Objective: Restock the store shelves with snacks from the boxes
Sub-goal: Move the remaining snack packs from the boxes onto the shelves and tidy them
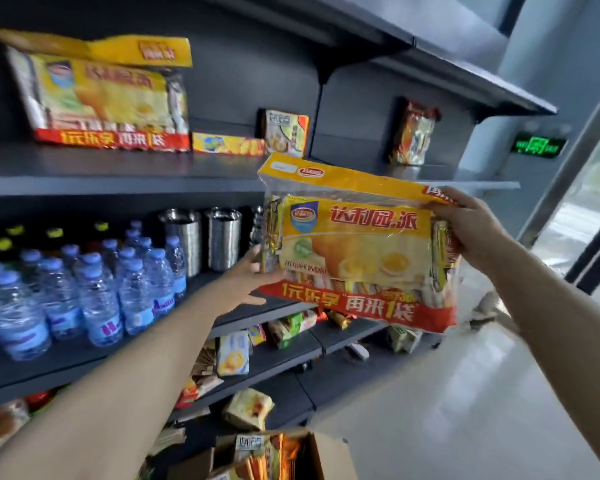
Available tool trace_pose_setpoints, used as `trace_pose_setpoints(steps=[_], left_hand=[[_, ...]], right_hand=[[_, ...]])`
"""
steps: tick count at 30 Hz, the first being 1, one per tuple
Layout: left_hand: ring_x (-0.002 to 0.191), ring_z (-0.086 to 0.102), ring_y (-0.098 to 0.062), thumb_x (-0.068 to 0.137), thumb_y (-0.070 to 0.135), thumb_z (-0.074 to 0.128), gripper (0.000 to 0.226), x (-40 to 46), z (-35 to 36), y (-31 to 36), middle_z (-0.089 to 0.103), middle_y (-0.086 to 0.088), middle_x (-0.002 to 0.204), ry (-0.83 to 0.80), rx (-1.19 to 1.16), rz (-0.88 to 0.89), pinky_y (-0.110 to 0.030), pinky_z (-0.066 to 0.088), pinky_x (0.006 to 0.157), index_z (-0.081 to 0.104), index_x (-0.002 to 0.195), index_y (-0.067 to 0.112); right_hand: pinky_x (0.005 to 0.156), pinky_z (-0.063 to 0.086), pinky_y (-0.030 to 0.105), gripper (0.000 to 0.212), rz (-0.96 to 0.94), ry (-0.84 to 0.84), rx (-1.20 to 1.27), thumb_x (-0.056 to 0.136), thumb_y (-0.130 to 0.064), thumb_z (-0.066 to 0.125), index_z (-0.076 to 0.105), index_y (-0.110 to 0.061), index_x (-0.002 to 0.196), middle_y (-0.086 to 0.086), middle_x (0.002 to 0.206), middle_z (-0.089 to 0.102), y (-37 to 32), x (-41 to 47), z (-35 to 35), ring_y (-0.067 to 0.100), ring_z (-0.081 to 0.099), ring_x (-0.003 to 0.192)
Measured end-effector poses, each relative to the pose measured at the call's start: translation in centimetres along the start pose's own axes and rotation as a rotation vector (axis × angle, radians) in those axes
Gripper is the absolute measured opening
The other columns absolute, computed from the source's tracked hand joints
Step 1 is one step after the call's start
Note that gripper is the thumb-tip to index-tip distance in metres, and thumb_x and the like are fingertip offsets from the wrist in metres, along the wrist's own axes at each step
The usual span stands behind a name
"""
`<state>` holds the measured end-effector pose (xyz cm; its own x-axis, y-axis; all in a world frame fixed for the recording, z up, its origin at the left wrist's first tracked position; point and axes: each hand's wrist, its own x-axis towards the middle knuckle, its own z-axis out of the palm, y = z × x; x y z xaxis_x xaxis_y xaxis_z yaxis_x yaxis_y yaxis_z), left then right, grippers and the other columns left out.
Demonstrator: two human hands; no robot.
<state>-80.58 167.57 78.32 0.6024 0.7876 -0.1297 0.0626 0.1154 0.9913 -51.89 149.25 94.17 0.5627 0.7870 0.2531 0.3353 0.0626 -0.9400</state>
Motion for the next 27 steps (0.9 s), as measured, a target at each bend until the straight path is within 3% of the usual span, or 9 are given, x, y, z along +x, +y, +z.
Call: trace_pose_setpoints(steps=[2,5,9,13,16,18,20,23,27], left_hand=[[0.109,0.068,-0.027,0.041,0.038,0.099,0.121,-1.4,-0.6,0.6,0.067,-0.004,0.126,-0.024,-0.137,0.008,-0.05,0.055,0.091,0.036,0.144,0.027],[0.099,0.072,-0.023,0.036,0.041,0.099,0.12,-3.2,-1.5,0.6,0.075,-0.003,0.11,0.031,-0.176,0.03,-0.043,0.06,0.078,0.04,0.138,0.027],[0.099,0.072,-0.028,0.051,0.04,0.094,0.111,-4.8,-3.3,0.8,0.069,-0.008,0.122,0.182,-0.291,0.123,-0.044,0.06,0.071,0.037,0.144,0.024],[0.09,0.074,-0.028,0.068,0.036,0.082,0.068,-6.1,-5.6,3.9,0.072,-0.009,0.113,0.351,-0.305,0.17,-0.05,0.061,0.074,0.05,0.128,0.024],[0.081,0.074,-0.025,0.065,0.045,0.078,0.066,-7.7,-8.5,6.5,0.075,-0.007,0.103,0.45,-0.259,0.198,-0.048,0.061,0.072,0.058,0.123,0.023],[0.085,0.074,-0.023,0.071,0.047,0.078,0.066,-8.7,-10.6,7.9,0.075,-0.006,0.106,0.504,-0.198,0.216,-0.042,0.061,0.067,0.055,0.128,0.022],[0.093,0.073,-0.021,0.083,0.043,0.075,0.063,-9.5,-13.1,9.0,0.07,-0.003,0.118,0.58,-0.087,0.274,-0.044,0.061,0.077,0.045,0.136,0.026],[0.117,0.061,-0.017,0.092,0.026,0.07,0.08,-10.1,-16.8,10.5,0.052,0.008,0.142,0.573,0.134,0.378,-0.047,0.054,0.095,0.019,0.151,0.042],[0.131,0.05,-0.015,0.085,0.021,0.076,0.101,-10.2,-21.4,12.5,0.042,0.011,0.151,0.511,0.26,0.412,-0.049,0.045,0.106,0.007,0.153,0.051]], right_hand=[[0.08,0.059,0.044,0.024,0.026,-0.03,-0.03,0.094,-0.008,0.06,0.071,-0.022,0.11,0.016,0.098,0.074,-0.5,0.3,0.9,0.027,0.07,0.077],[0.084,0.06,0.046,0.017,-0.015,0.049,-0.12,0.089,-0.028,0.071,0.071,-0.034,0.104,0.011,0.105,0.073,-0.3,0.6,3.0,0.027,0.071,0.085],[0.093,0.053,0.051,0.081,0.084,0.145,-0.265,0.067,-0.083,0.06,0.05,-0.037,0.132,0.007,0.122,0.064,0.4,1.7,6.3,0.034,0.064,0.105],[0.107,0.039,0.052,0.105,0.27,0.026,-0.095,0.078,-0.08,0.055,0.011,-0.026,0.157,0.014,0.154,0.036,0.4,3.3,10.9,0.039,0.042,0.136],[0.103,0.039,0.042,0.092,0.12,-0.129,-0.026,0.092,-0.062,0.057,-0.001,-0.034,0.159,0.004,0.161,0.029,-1.0,3.4,14.0,0.029,0.041,0.138],[0.088,0.045,0.035,0.069,-0.049,-0.184,-0.13,0.099,-0.049,0.054,0.016,-0.042,0.156,0.001,0.156,0.038,-2.4,3.6,16.1,0.02,0.054,0.118],[0.073,0.053,0.033,0.047,-0.19,-0.18,-0.179,0.1,-0.044,0.053,0.039,-0.043,0.145,0.001,0.141,0.052,-4.0,4.1,18.4,0.014,0.063,0.097],[0.056,0.048,0.025,0.031,-0.337,-0.172,-0.239,0.103,-0.038,0.049,0.049,-0.039,0.134,-0.002,0.116,0.059,-6.2,5.4,21.8,0.006,0.06,0.076],[0.058,0.05,0.031,0.025,-0.447,-0.149,-0.238,0.104,-0.035,0.044,0.049,-0.037,0.129,0.002,0.11,0.061,-8.6,7.8,26.1,0.014,0.061,0.075]])
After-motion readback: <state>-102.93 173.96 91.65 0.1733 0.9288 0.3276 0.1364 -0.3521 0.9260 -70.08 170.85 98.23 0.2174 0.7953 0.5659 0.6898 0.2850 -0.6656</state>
